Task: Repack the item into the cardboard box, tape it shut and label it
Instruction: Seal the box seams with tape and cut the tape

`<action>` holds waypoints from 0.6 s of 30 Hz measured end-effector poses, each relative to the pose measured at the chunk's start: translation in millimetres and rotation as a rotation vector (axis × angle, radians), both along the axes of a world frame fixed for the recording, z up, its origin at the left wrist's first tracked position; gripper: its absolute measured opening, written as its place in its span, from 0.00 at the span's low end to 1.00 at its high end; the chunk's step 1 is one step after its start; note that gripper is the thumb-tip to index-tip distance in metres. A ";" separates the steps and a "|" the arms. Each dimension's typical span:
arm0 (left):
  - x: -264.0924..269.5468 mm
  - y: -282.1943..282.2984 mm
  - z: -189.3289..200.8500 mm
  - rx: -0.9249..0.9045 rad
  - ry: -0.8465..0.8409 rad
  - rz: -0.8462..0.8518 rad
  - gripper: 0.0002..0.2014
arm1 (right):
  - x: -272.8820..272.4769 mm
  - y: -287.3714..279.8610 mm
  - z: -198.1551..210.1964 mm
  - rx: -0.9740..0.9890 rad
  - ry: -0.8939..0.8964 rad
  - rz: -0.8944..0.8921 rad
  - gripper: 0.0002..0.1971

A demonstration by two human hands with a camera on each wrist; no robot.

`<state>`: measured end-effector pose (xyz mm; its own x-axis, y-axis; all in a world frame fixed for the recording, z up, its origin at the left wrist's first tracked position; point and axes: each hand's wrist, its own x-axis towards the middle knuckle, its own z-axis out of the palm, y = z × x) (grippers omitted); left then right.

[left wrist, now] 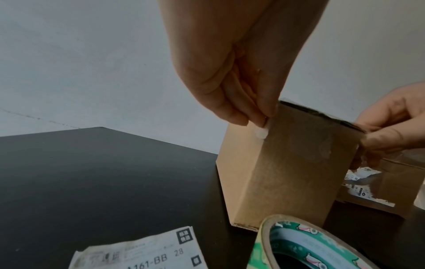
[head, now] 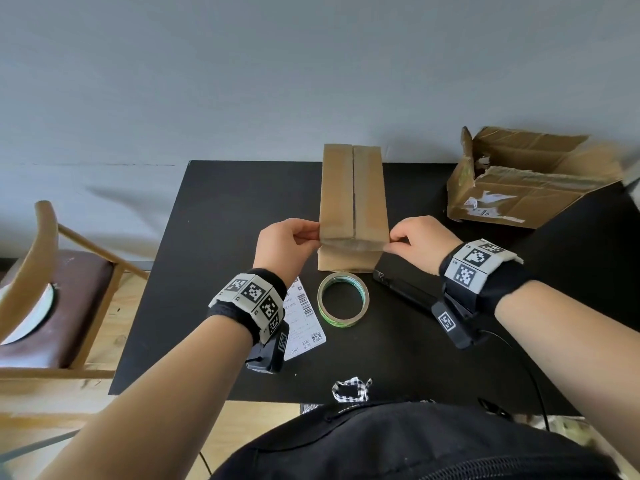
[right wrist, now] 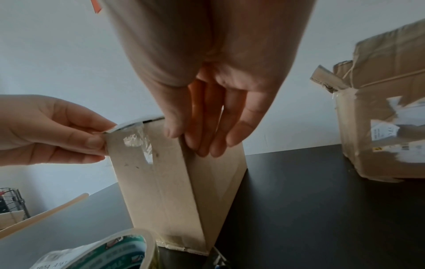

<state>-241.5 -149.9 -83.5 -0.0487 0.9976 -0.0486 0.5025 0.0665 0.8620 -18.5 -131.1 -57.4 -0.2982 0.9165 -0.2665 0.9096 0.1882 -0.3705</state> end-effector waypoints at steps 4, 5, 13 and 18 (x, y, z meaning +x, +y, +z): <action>3.9 -0.9 -0.1 0.001 0.039 0.018 0.11 | 0.8 -3.9 -3.7 0.024 0.009 -0.012 0.16; 5.0 -1.4 0.0 0.004 0.053 0.023 0.10 | 0.7 -5.3 -4.8 0.038 0.012 -0.016 0.16; 10.0 -5.2 -2.5 0.048 0.099 0.068 0.09 | -1.6 -13.3 -14.9 0.119 0.049 -0.052 0.17; 7.6 -6.5 -6.8 0.015 0.087 0.018 0.12 | 2.9 -13.4 -16.8 0.108 0.094 -0.052 0.13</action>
